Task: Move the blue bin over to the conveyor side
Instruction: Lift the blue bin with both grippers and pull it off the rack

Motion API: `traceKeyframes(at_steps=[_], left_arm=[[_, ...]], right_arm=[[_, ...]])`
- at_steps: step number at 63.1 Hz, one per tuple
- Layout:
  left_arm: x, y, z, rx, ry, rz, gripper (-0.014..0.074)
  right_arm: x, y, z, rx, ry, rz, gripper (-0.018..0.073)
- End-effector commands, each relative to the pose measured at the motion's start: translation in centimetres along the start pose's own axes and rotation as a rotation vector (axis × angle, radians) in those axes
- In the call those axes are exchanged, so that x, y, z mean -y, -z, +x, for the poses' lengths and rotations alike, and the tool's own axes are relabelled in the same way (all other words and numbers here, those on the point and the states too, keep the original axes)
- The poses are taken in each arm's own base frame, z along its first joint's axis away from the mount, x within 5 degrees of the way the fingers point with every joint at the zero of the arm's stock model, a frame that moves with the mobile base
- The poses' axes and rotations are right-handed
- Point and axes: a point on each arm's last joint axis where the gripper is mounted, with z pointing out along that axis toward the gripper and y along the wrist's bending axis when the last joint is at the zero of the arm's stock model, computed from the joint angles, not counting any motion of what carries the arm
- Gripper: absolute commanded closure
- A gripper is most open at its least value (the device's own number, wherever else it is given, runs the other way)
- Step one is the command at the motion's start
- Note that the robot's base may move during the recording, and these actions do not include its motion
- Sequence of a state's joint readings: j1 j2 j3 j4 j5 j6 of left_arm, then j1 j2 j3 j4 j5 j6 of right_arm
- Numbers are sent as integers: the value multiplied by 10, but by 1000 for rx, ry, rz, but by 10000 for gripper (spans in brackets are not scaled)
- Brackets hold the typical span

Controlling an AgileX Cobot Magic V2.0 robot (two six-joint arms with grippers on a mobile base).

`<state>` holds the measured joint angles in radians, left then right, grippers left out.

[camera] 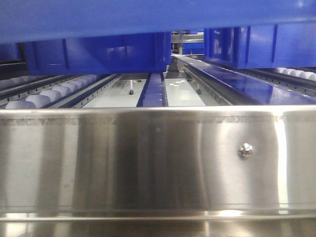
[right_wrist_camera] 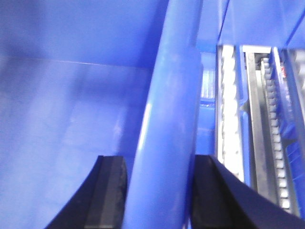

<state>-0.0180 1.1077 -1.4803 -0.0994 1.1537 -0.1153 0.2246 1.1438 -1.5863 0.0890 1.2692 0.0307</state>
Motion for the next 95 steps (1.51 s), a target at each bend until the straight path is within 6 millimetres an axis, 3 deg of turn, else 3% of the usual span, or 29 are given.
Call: traceKeyframes(at_steps=[1,19,95], left_arm=[[0,23,-2,106,-13,-5,613],[0,43,7,156,-19,-3,613],[0,43,7,157,-19,-3,613]], right_arm=[[2,21,-1,156,21,35,648],[2,32,10,166,20,34,648],[2,33,8,200,21,33,648]])
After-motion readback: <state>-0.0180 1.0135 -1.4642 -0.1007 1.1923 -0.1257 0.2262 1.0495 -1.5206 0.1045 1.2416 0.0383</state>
